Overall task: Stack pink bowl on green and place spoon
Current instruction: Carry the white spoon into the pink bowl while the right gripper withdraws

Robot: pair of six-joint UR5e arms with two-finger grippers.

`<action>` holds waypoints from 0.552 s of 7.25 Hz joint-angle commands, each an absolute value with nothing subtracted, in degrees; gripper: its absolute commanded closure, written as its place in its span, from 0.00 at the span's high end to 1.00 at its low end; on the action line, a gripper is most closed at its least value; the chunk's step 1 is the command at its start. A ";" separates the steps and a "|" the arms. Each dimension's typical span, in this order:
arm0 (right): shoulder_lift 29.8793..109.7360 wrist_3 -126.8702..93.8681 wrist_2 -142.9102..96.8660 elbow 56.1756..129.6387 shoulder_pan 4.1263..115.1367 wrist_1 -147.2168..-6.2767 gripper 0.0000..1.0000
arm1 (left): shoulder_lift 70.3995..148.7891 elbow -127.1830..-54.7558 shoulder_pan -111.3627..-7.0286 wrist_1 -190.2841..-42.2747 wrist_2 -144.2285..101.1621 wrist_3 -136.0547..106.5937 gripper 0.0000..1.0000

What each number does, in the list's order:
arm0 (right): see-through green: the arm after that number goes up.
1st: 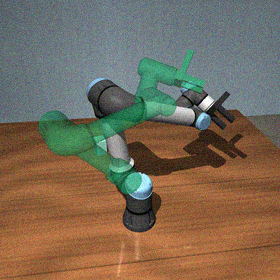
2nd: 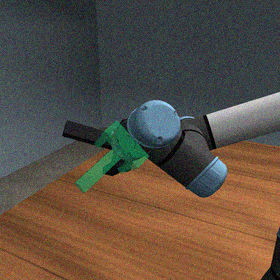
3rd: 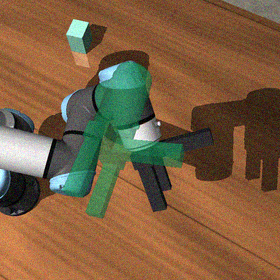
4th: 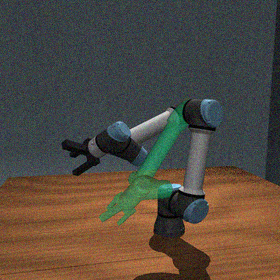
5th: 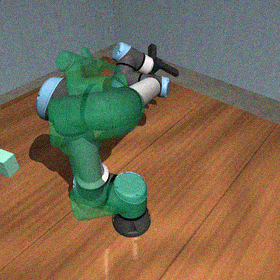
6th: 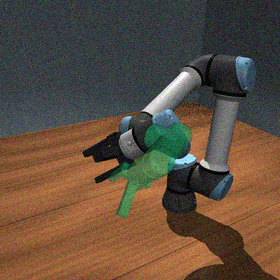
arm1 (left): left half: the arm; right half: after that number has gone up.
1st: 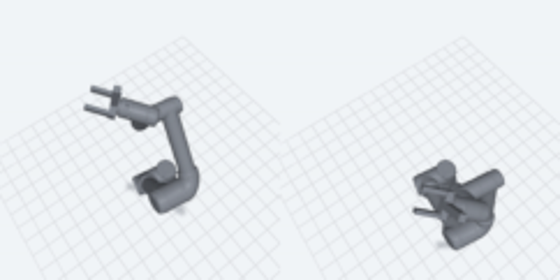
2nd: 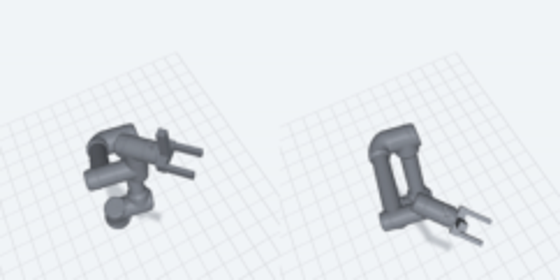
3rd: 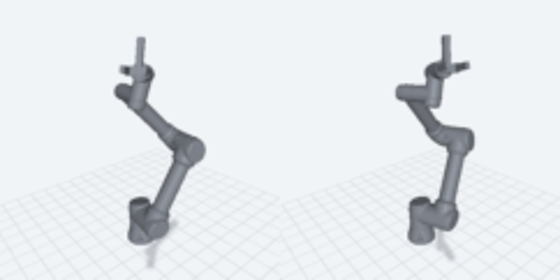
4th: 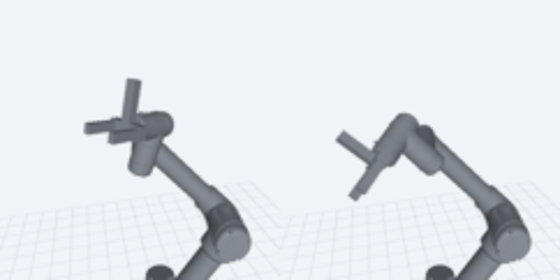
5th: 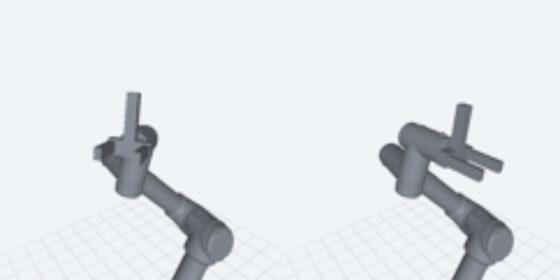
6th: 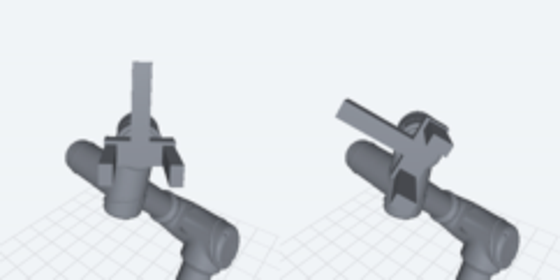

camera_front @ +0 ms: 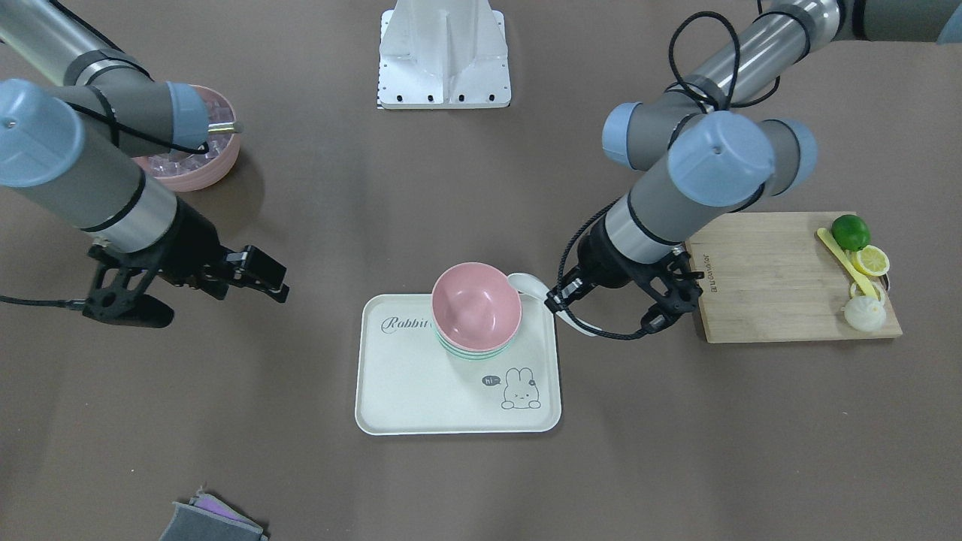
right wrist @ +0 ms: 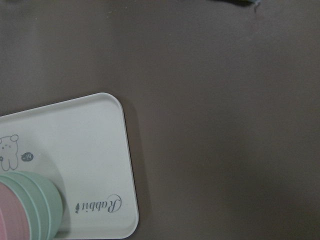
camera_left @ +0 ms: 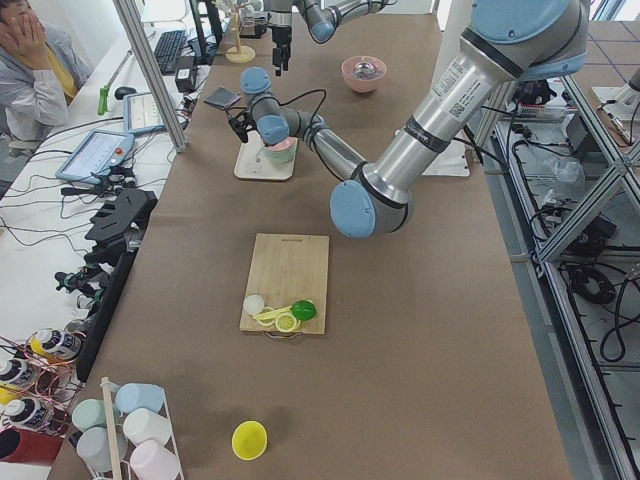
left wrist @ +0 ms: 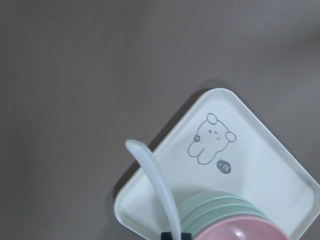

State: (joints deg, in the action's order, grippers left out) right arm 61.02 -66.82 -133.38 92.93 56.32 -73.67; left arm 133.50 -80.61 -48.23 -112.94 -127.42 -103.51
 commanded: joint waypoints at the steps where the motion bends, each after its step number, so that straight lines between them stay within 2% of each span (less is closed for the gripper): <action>1: 62.84 -64.86 -134.65 93.34 57.92 -73.65 1.00 | 136.66 -79.63 -44.48 -114.34 -123.41 -105.11 0.00; 2: 63.45 -64.86 -134.65 93.43 58.01 -73.48 1.00 | 136.58 -79.63 -43.95 -114.87 -121.75 -105.03 0.98; 4: 64.15 -64.78 -134.65 93.69 58.62 -73.48 1.00 | 136.06 -82.24 -44.38 -113.74 -122.25 -105.12 0.98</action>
